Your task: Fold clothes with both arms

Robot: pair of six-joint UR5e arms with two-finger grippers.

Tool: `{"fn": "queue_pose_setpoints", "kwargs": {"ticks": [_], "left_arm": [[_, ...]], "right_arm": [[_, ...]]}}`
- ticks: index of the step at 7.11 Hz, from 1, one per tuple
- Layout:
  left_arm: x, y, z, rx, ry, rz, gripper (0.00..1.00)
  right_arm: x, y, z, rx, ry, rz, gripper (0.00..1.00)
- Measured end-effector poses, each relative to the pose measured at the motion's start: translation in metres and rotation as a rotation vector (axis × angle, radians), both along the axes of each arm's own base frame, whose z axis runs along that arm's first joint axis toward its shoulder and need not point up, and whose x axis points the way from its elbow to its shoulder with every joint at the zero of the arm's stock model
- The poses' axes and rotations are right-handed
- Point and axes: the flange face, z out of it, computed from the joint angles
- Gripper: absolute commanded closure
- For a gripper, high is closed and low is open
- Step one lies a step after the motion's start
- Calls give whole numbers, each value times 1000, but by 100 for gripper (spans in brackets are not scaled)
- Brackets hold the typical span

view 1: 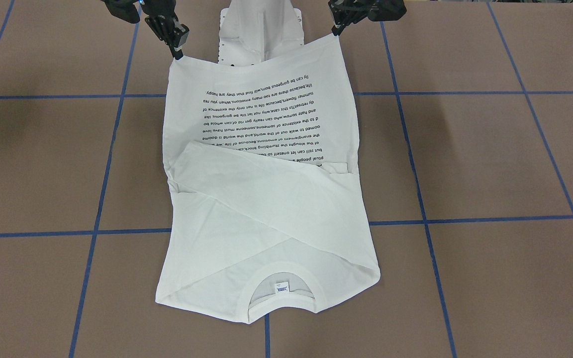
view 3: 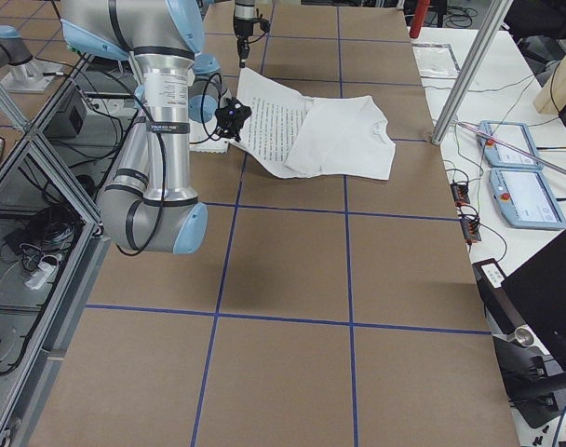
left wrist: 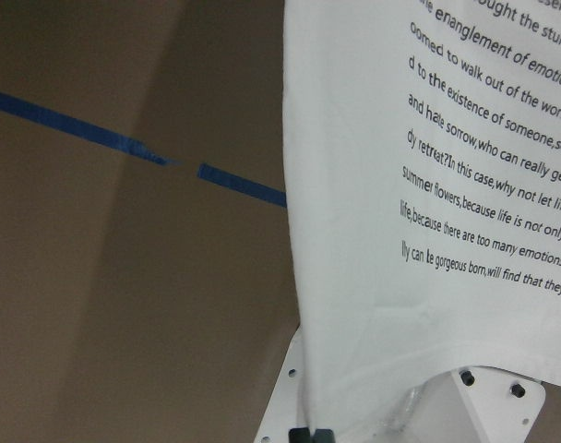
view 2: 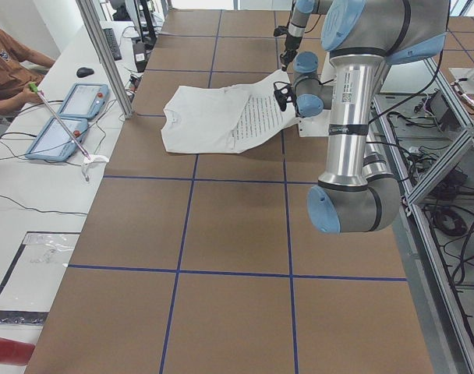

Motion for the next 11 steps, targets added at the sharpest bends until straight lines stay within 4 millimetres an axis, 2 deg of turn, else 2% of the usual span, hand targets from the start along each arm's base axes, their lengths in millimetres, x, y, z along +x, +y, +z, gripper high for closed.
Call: {"fn": "queue_pose_setpoints", "kwargs": {"ticks": [1, 2, 4, 5, 6, 8, 9, 11], "left_arm": [[-8, -37, -3, 91, 1, -46, 100], [-3, -81, -1, 159, -24, -96, 100], [23, -177, 12, 240, -116, -168, 100], [25, -219, 19, 273, -160, -190, 100], [20, -255, 24, 304, -196, -212, 100], [11, -309, 33, 332, -229, -255, 100], [17, -335, 44, 339, -233, -272, 100], [49, -384, 81, 357, -224, -300, 100]], "right_arm": [[-1, -33, -8, 37, 7, 7, 100], [-6, -73, -14, 65, 22, 13, 100], [-19, -171, -14, 80, 80, 47, 100], [-20, -217, -11, 99, 121, 61, 100], [-18, -258, -9, 114, 158, 78, 100], [-24, -319, -12, 114, 210, 103, 100], [-35, -344, -8, 108, 234, 110, 100], [-65, -389, 21, 122, 232, 126, 100]]}}
